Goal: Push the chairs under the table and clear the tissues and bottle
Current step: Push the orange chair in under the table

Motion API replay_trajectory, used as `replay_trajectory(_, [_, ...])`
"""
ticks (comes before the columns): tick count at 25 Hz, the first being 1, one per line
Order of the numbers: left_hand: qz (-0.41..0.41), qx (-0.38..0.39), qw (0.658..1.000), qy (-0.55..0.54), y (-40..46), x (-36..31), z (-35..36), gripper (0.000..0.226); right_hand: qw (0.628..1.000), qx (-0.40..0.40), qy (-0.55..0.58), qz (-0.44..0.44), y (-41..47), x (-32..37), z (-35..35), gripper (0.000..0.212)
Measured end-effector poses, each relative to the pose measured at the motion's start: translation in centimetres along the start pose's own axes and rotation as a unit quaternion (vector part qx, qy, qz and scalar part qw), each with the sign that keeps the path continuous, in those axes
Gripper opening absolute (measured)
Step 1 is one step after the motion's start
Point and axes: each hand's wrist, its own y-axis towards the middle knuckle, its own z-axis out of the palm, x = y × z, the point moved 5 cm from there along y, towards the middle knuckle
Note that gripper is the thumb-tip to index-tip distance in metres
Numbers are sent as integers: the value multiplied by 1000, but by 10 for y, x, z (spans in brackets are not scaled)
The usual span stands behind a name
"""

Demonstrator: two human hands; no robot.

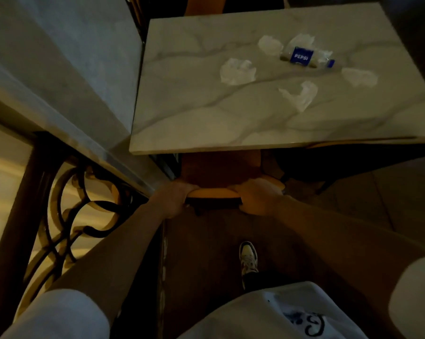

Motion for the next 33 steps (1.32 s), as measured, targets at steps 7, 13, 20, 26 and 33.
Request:
replay_trajectory(7, [-13,-5,1000,-13,34,16,-21,50,1000,-13,6,4,34,-21,-19,60])
replay_trajectory(13, [-19,-16,1000,-17,58,25,-34,49,1000,-18,10,2,59,-38,-30,60])
replay_trajectory(20, [-32,-11,999,1,87,41,-47,58,999,-33,11,-13,85,-55,-50,57])
replay_trajectory(26, [-17,-14,999,31,99,53,-48,60,999,-20,23,-17,97,-61,-51,60])
replay_trajectory(33, [-8,19,1000,11,105,59,-53,61,999,-7,28,-18,102,-62,-53,57])
